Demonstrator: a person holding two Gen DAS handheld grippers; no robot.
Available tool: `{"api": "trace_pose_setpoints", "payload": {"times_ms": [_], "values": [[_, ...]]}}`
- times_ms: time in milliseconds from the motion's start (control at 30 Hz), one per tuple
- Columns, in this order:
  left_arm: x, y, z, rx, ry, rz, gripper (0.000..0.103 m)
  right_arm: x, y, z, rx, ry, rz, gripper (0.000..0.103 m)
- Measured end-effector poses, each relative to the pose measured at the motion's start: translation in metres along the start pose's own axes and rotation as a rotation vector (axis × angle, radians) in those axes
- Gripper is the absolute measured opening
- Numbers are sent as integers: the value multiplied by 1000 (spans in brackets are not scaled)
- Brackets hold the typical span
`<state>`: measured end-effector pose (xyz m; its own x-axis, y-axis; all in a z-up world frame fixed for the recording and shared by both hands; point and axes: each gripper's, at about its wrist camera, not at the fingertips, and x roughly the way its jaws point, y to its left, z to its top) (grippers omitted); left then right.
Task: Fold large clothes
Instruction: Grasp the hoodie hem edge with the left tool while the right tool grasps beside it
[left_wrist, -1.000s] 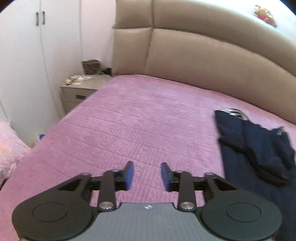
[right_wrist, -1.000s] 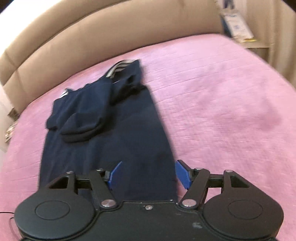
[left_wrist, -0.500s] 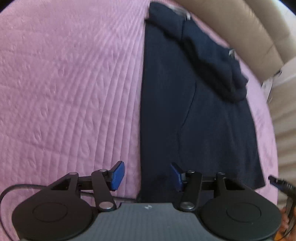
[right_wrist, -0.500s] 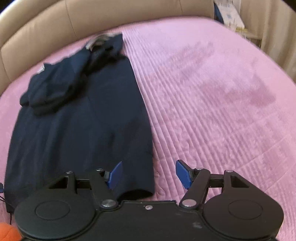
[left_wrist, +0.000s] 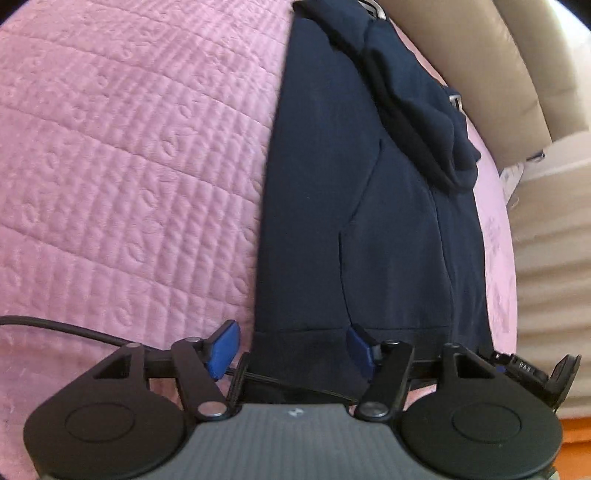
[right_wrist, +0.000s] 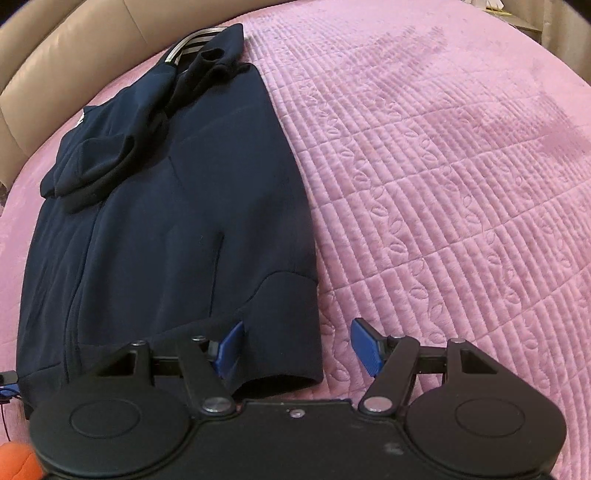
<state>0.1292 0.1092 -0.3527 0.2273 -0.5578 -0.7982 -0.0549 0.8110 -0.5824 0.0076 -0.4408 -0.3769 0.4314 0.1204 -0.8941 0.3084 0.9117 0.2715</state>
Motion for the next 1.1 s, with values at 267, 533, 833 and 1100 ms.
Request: {"api": "trace_pose_setpoints", "payload": {"times_ms": [267, 533, 833, 1100], "values": [[14, -4, 5, -1, -5, 20, 38, 7, -4, -5, 124, -4, 121, 74], [15, -41, 9, 49, -123, -104, 17, -8, 3, -1, 192, -91, 251, 13], [-59, -69, 37, 23, -438, -397, 15, -88, 40, 52, 146, -366, 473, 13], [-41, -33, 18, -32, -407, -296, 15, -79, 41, 37, 174, -356, 425, 13]]}}
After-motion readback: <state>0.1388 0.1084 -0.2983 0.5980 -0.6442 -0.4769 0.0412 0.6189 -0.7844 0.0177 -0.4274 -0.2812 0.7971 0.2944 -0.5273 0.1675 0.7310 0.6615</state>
